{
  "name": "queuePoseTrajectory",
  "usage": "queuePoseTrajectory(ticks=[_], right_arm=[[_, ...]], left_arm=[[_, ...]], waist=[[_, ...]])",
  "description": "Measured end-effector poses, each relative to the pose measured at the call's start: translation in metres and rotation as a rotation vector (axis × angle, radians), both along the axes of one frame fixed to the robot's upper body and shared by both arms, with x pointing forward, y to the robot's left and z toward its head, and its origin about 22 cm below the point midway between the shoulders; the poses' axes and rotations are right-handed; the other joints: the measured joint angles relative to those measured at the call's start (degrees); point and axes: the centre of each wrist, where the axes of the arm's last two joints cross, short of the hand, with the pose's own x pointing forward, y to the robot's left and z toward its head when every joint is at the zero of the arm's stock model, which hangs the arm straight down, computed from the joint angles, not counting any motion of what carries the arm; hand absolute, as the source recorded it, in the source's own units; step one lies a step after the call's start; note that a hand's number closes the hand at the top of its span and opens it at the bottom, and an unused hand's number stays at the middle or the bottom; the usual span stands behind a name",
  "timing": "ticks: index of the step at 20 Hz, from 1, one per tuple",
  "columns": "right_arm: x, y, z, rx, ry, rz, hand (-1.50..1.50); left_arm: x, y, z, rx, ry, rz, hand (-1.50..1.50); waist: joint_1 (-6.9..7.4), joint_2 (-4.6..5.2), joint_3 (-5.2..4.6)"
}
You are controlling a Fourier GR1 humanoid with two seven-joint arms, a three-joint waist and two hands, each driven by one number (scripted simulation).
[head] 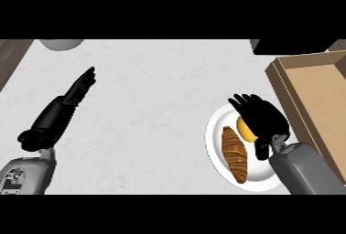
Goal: Pick the lemon from the plate and place it in the cardboard box
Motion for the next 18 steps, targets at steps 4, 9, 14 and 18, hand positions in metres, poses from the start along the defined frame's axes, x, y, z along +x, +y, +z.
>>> queuePoseTrajectory(ticks=[4, 9, 14, 18], right_arm=[[0.009, -0.01, -0.003, -0.004, 0.004, -0.015, -1.5], [0.011, -0.015, -0.017, 0.007, 0.029, 0.003, 1.5], [0.01, -0.02, -0.026, 0.02, -0.024, 0.107, 1.5], [0.015, -0.017, -0.033, 0.028, -0.1, 0.157, 1.5]], left_arm=[[0.006, -0.001, 0.004, 0.002, 0.006, -0.005, 0.0], [0.005, 0.003, -0.004, -0.001, 0.005, -0.004, 0.0], [0.006, -0.003, -0.008, -0.002, 0.004, -0.002, 0.0], [0.005, -0.001, -0.001, 0.0, 0.005, -0.005, 0.0]], waist=[[-0.05, 0.02, 0.01], [-0.07, 0.01, 0.0], [-0.07, -0.02, -0.04], [0.06, -0.08, -0.09]])
